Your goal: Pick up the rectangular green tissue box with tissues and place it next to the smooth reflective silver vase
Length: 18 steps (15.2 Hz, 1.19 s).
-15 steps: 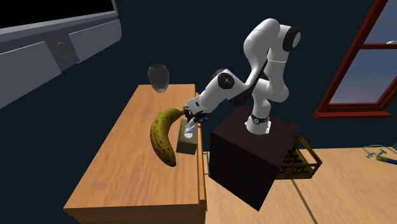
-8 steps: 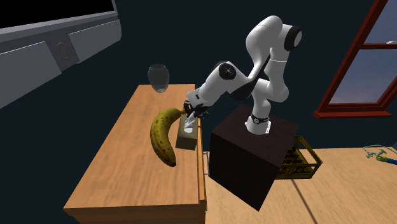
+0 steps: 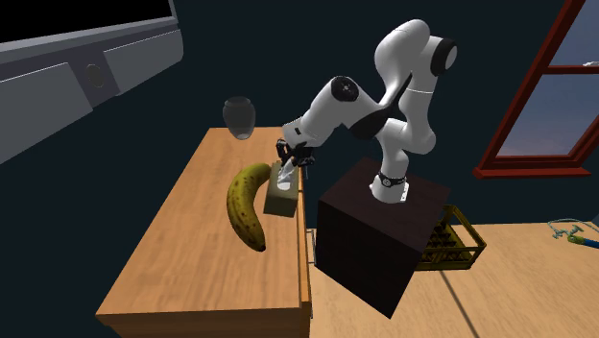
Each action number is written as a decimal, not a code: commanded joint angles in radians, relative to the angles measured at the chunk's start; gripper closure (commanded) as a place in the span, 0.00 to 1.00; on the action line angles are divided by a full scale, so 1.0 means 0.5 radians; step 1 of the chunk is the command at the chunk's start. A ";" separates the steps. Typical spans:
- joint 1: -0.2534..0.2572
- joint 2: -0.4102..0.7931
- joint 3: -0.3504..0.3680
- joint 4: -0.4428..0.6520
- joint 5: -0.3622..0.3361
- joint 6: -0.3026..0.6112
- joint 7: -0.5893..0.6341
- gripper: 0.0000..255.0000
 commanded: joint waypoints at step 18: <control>0.020 -0.037 0.025 0.439 0.084 -0.414 -0.250 1.00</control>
